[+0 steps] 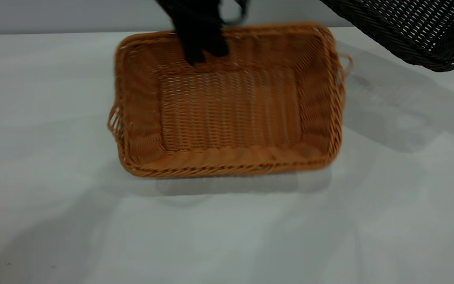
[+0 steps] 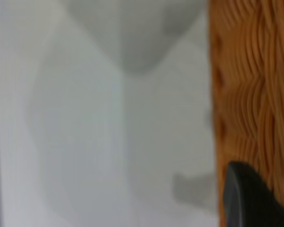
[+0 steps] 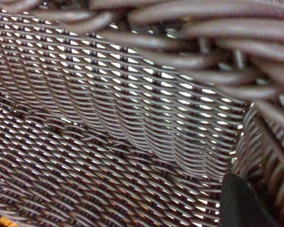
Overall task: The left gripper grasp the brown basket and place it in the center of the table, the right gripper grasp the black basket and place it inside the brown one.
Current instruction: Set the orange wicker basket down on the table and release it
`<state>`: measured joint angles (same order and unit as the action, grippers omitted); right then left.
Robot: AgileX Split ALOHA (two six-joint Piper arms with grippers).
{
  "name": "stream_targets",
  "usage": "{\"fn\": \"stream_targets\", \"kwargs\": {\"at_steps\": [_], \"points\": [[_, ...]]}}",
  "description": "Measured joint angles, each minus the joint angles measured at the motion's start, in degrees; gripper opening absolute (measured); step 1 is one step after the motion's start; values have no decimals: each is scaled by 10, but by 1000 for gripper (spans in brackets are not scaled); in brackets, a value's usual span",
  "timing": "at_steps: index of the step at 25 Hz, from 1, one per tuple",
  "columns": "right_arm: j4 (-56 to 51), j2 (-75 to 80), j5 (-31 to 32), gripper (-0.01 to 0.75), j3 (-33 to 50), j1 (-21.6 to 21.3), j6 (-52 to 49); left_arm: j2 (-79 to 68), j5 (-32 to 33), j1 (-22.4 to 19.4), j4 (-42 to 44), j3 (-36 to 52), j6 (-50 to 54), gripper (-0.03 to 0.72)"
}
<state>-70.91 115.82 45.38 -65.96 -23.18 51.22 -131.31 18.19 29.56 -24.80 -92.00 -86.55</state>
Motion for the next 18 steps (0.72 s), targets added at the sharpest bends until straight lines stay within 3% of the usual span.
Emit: {"fn": "stream_targets", "kwargs": {"at_steps": [6, 14, 18], "points": [[3, 0, 2, 78, 0, 0, 3, -8, -21, 36, -1, 0, -26, 76], [4, 0, 12, 78, 0, 0, 4, -9, -21, 37, -2, 0, -24, 78], [4, 0, 16, 78, 0, 0, 4, -9, -21, 37, -2, 0, 0, 115]]}}
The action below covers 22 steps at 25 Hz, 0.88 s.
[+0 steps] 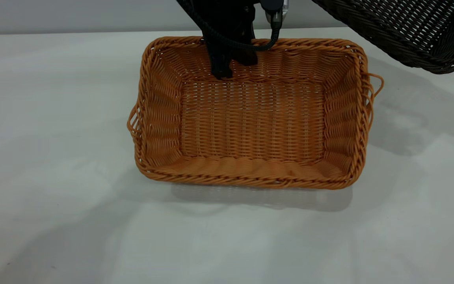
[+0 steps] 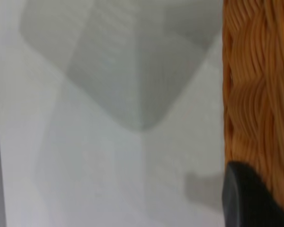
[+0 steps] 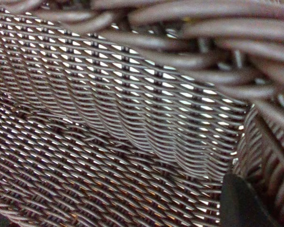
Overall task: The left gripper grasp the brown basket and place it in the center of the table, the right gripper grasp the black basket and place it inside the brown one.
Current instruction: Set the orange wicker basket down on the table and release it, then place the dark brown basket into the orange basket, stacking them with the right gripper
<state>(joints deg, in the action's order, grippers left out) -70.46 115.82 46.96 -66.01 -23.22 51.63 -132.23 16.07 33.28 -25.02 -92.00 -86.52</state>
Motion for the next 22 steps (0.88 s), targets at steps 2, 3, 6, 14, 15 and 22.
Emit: {"fn": "stream_targets", "kwargs": {"at_steps": [2, 3, 6, 14, 15, 22], "points": [[0, 0, 3, 78, 0, 0, 0, -1, 2, 0, -3, 0, 18, 165], [0, 0, 3, 78, 0, 0, 0, -1, 4, 0, -5, 0, 22, 199], [0, 0, 6, 78, 0, 0, 0, -3, 9, 0, -5, 0, 30, 309], [1, 0, 16, 78, 0, 0, 0, -4, -69, 0, -8, 0, 35, 498], [1, 0, 17, 78, 0, 0, 0, -4, -84, 0, -8, 0, 38, 503], [7, -7, 26, 78, 0, 0, 20, 2, -126, 0, -33, 0, 96, 510]]}}
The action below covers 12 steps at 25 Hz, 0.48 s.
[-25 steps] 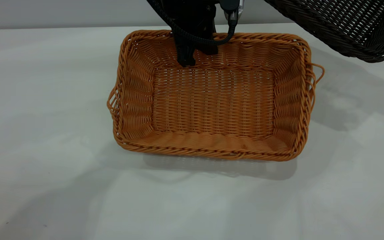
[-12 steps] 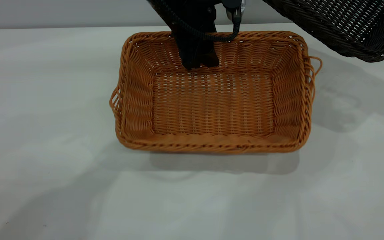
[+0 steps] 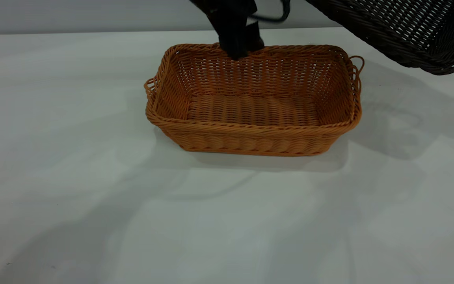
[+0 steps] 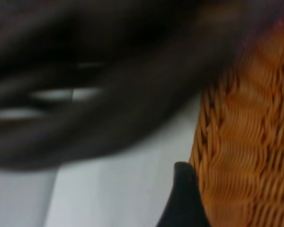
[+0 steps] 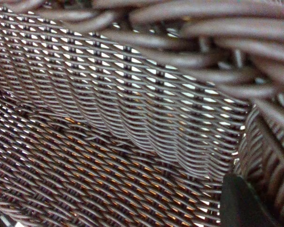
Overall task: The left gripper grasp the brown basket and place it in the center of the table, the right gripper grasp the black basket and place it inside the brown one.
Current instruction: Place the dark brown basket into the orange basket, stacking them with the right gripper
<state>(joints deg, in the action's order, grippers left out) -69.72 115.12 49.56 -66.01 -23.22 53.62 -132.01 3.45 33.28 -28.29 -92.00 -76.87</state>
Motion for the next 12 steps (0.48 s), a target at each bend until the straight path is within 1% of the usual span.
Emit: {"fn": "stream_targets", "kwargs": {"at_steps": [2, 4, 6, 9, 12], "points": [[11, -15, 5, 78, 0, 0, 4, 20, 12, -5, -35, 1, 56, 510], [29, -37, 9, 78, 0, 0, -3, 58, 49, -22, -62, 1, 124, 510], [59, -59, 15, 78, 0, 3, -30, 100, 106, -50, -71, 1, 182, 510], [113, -80, 22, 78, -7, 18, -86, 157, 210, -110, -72, 1, 238, 510], [177, -80, 31, 78, -24, 56, -151, 192, 296, -167, -71, 1, 250, 510]]}}
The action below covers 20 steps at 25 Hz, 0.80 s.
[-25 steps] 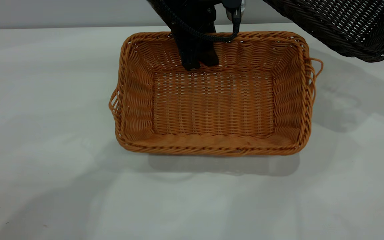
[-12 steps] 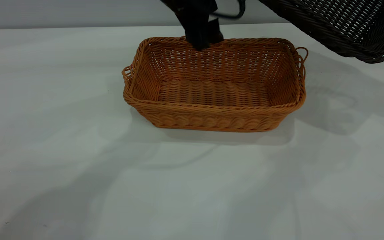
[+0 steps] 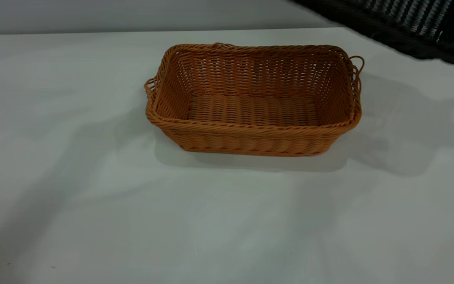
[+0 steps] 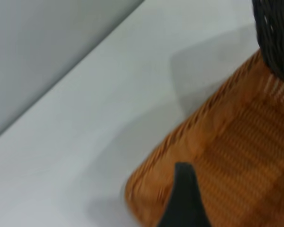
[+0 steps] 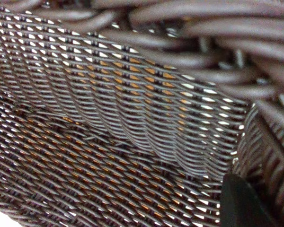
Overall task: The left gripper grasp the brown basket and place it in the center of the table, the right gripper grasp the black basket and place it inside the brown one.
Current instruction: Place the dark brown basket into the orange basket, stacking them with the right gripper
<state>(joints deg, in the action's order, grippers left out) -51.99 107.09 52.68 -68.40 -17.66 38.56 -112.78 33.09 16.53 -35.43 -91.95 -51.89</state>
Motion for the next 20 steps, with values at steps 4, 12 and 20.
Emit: {"fn": "stream_targets", "kwargs": {"at_steps": [4, 12, 20], "points": [[78, 1, 16, 78, -27, 77, -83, 20, 66, -63, 2, 0, 3, 510], [132, 30, 17, 78, -65, 216, -171, 22, 123, -102, 7, 0, 3, 510], [138, 123, 33, 78, -136, 239, -201, 22, 136, -102, 7, 0, 4, 510]]}}
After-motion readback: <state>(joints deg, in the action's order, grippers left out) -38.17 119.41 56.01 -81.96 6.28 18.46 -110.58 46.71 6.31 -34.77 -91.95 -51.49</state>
